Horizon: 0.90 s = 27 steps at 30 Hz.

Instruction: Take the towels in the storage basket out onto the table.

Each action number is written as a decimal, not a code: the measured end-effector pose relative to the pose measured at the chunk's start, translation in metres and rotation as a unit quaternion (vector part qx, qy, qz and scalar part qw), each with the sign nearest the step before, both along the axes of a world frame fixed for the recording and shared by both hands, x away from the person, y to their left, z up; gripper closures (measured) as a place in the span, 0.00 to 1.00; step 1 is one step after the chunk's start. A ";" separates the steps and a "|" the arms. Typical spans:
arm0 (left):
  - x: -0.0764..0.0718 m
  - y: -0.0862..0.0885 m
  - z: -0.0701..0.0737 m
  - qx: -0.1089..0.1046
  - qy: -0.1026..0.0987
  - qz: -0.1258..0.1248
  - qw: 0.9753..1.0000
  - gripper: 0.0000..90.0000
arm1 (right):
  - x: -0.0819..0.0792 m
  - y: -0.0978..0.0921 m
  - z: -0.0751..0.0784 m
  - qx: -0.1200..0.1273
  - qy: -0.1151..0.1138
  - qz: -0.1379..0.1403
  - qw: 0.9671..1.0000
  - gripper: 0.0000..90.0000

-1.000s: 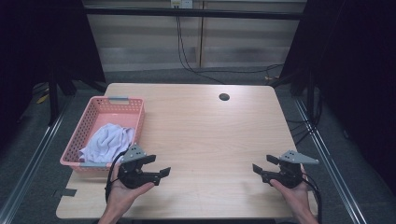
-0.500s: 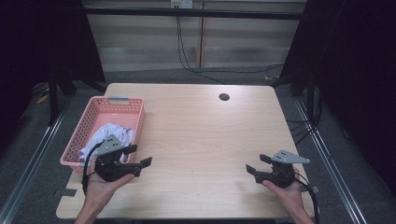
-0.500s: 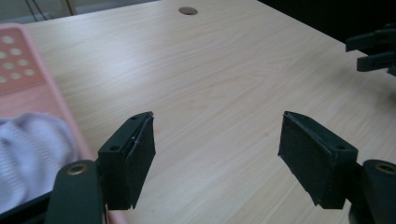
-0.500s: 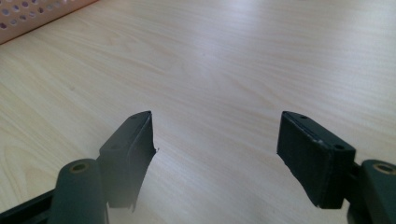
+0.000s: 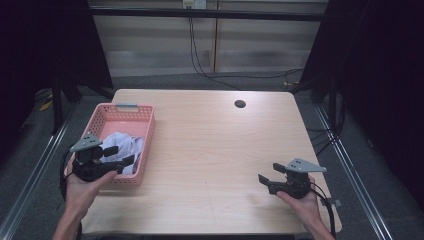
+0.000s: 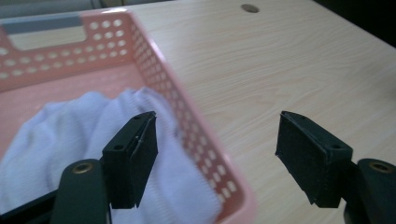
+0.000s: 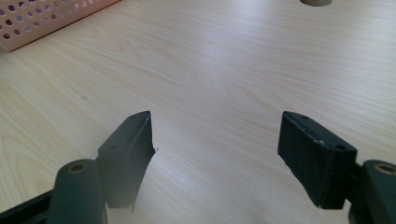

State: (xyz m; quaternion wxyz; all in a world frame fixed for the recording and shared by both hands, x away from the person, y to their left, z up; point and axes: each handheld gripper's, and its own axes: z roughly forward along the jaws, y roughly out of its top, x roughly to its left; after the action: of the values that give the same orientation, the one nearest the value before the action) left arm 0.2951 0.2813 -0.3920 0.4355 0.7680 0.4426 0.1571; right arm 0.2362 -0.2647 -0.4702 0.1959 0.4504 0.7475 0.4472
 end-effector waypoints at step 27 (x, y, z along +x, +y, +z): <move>0.065 0.055 -0.030 0.054 0.072 0.052 0.995 0.22 | 0.010 0.013 -0.006 -0.007 0.014 0.036 0.999 0.24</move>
State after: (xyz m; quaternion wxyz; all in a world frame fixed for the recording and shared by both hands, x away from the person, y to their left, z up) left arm 0.3606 0.3361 -0.4223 0.3516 0.7755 0.5031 0.1479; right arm 0.2461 -0.2516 -0.4760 0.1724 0.4280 0.7689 0.4425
